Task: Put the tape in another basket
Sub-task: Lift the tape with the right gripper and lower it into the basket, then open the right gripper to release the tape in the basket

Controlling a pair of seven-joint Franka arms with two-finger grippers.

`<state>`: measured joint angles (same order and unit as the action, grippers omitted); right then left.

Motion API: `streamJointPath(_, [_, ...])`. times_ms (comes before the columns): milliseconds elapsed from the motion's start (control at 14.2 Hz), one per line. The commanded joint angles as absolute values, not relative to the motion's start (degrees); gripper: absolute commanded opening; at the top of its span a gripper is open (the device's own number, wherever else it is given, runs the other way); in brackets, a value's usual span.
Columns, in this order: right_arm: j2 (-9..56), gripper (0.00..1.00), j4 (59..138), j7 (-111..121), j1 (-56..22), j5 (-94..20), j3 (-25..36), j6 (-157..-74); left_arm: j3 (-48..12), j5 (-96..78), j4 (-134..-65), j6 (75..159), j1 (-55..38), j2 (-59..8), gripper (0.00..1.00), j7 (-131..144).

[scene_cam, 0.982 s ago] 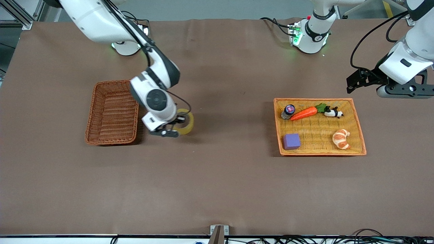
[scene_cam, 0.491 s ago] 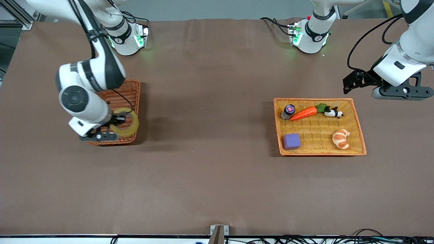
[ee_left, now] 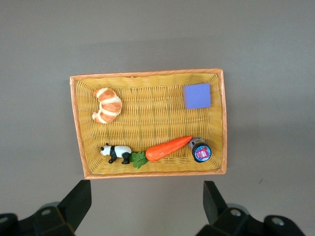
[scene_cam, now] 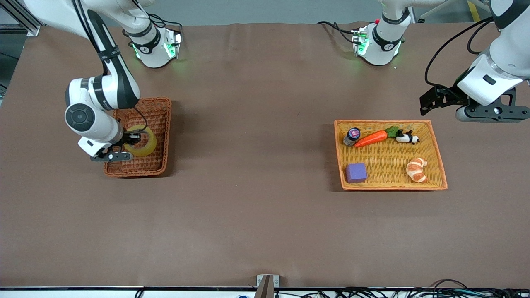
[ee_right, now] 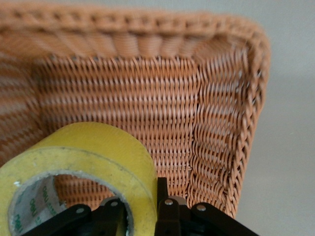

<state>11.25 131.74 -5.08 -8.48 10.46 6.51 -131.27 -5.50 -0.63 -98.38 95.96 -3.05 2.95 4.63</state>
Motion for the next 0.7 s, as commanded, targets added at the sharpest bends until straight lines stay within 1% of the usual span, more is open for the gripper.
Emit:
streamJointPath(0, [9.31,0.03,135.61,-3.08,-8.17,10.46,8.08,-134.81,-6.06,-1.14,-98.44,96.59,-2.2,3.16,1.0,4.66])
streamJointPath(140, [9.32,0.04,137.71,-2.73,-8.0,10.46,8.17,-137.71,-5.8,-0.97,-98.26,96.68,-2.2,2.64,1.0,4.48])
streamJointPath(211, [9.49,0.09,138.51,-1.85,-7.91,10.46,8.17,-138.42,-5.8,-0.97,-98.26,96.68,-2.2,2.64,1.0,4.57])
streamJointPath(281, [9.67,0.25,138.52,-1.5,-7.91,10.46,8.26,-138.51,-5.71,-0.97,-98.17,96.68,-2.2,2.55,1.0,4.48])
streamJointPath(351, [10.02,0.5,138.43,-1.41,-7.3,10.46,8.17,-138.52,-5.54,-0.97,-97.83,96.68,-1.76,2.46,1.0,4.05])
streamJointPath(421, [10.11,0.72,138.34,-1.41,-6.6,10.46,8.09,-138.6,-5.54,-0.97,-97.74,96.68,-1.15,2.46,1.0,3.78])
streamJointPath(491, [10.11,0.97,138.08,-1.49,-6.59,10.46,8.09,-138.6,-5.54,-0.97,-97.73,96.68,-1.23,2.46,1.0,3.78])
streamJointPath(561, [9.85,1.0,137.38,-1.58,-6.68,10.46,8.09,-138.52,-5.54,-0.97,-97.73,96.68,-1.32,2.46,1.0,3.78])
streamJointPath(632, [9.76,1.0,136.07,-1.76,-6.77,10.46,8.0,-138.08,-5.54,-0.97,-97.73,96.68,-1.32,2.46,1.0,3.87])
